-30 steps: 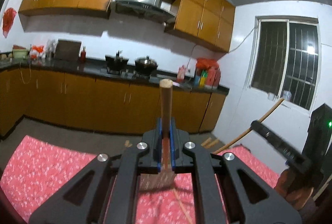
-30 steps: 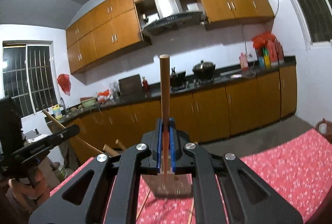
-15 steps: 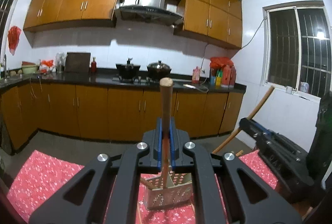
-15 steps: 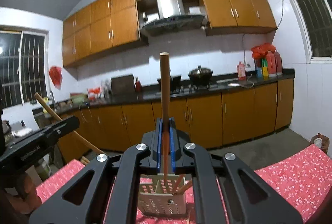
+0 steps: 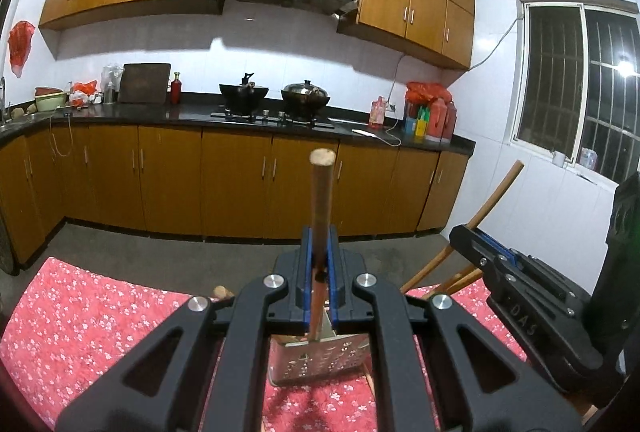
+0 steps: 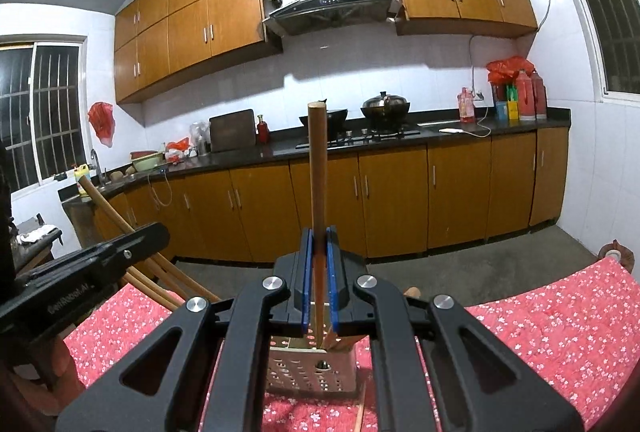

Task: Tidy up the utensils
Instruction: 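Open both tools to drop the chopsticks into the holder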

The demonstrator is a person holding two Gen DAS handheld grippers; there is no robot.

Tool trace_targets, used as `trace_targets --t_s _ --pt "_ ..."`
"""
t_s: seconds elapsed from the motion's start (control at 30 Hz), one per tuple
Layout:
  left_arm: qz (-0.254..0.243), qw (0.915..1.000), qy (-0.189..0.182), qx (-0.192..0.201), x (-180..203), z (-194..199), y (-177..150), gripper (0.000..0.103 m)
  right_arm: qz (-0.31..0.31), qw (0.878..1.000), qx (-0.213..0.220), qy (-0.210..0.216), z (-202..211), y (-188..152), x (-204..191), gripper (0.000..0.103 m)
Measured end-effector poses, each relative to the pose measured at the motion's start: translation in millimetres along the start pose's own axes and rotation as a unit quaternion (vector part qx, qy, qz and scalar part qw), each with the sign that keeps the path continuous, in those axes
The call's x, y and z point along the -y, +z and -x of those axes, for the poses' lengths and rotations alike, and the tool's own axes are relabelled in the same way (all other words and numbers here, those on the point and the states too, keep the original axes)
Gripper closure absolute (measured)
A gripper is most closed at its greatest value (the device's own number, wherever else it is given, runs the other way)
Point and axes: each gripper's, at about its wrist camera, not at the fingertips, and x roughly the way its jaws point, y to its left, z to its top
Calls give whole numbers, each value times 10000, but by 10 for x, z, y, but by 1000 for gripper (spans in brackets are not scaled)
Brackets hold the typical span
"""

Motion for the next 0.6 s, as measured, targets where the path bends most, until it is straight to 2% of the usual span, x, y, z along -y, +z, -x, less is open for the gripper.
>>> trace_targets --t_s 0.17,0.23,0.27,0.6 --pt "-1 10000 4 -32 16 -46 11 95 -16 10000 -81 28 -32 30 -13 92" --pt "38 10000 4 -29 23 -50 7 94 -25 10000 -25 -4 -1 40 -18 70" --pt "65 10000 -12 -28 17 -46 4 93 -30 10000 41 -21 33 52 -19 65" --pt "429 9983 -89 377 -137 315 129 84 -158 9990 386 -153 453 132 144 62"
